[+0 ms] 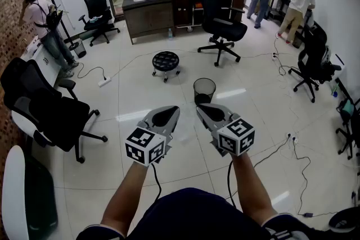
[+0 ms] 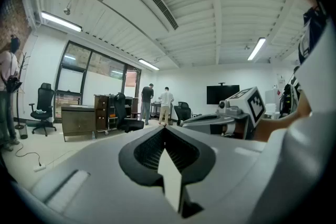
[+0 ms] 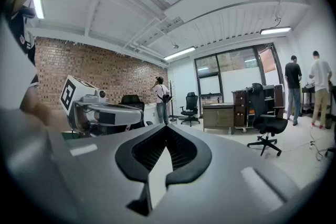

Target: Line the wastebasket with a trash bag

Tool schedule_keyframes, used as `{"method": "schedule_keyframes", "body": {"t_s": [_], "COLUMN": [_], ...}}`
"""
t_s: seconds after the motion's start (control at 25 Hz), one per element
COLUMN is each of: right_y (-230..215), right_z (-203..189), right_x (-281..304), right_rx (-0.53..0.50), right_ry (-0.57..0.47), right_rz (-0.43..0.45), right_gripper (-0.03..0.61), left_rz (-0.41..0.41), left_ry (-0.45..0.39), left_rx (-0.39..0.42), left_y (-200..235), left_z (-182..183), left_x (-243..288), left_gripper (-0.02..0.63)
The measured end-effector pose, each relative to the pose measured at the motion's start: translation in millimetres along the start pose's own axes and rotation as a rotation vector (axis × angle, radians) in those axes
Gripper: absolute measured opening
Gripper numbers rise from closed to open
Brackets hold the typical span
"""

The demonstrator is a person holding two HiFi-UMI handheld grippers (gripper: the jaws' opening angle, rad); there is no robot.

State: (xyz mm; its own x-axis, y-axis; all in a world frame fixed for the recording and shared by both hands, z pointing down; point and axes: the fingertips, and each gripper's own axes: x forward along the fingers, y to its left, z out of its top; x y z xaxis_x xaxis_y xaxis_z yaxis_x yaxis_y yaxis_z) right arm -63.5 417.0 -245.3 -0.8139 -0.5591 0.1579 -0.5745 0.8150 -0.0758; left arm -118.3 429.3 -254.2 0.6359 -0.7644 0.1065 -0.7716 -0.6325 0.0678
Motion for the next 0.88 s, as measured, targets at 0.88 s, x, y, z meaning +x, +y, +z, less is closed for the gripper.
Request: {"method": "schedule_keyframes", "body": {"t_s": [0.88], "right_y": [-13], "right_z": [5], "right_x": [76], "right_rx": [-0.036], "right_ry": [0.018], "right_rz": [-0.092], "right_gripper": [0.002], "left_rz": [-0.062], "left_ry": [0.054], "left_rx": [0.029], "left_y": [84], "left_z": [-13], "left_x": [-4], "left_gripper": [0.011]}}
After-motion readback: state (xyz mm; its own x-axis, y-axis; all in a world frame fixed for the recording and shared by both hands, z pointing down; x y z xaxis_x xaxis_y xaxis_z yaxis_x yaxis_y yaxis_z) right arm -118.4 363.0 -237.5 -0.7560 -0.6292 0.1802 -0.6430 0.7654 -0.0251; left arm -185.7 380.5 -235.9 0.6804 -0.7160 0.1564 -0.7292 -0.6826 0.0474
